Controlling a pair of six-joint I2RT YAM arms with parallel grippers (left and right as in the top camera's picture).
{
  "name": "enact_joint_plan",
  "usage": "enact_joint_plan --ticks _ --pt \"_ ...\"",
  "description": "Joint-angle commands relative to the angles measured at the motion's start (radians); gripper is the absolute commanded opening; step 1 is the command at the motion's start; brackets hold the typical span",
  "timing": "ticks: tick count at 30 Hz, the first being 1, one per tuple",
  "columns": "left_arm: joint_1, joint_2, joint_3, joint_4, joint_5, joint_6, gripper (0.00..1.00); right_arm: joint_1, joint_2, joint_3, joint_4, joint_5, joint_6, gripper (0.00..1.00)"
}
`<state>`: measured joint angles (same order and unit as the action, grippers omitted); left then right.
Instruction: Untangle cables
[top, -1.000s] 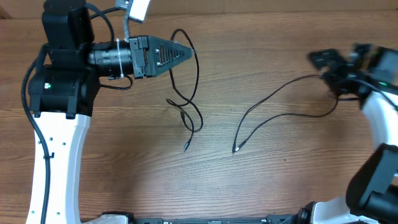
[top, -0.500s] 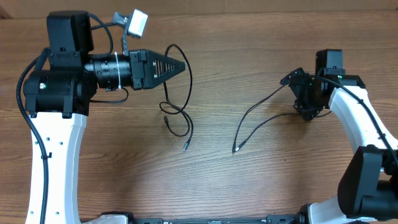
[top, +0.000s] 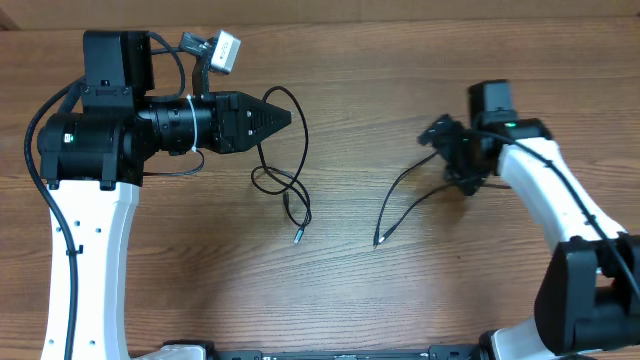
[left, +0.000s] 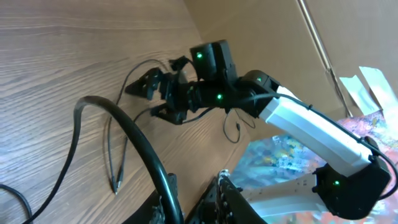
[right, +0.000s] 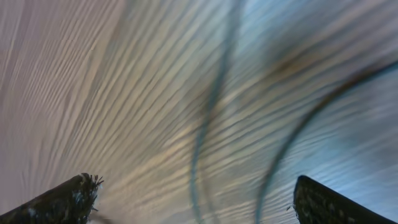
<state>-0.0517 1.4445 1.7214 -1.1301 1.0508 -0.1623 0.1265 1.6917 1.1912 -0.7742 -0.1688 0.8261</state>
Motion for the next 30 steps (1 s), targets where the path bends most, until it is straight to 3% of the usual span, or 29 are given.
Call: enact_joint_plan --ticks 1,20,30 --pt "0.001 0.001 0.015 -0.003 -0.014 0.032 0.22 0.070 0.006 0.007 0.024 -0.011 -0.011 1.00" --pt "0.001 0.001 0.015 -0.063 -0.011 -0.003 0.22 0.161 0.119 -0.002 -0.092 0.011 0.117 1.00" --pt "0.001 0.001 0.015 -0.071 -0.011 -0.002 0.22 0.163 0.119 -0.118 -0.099 0.010 0.148 1.00"
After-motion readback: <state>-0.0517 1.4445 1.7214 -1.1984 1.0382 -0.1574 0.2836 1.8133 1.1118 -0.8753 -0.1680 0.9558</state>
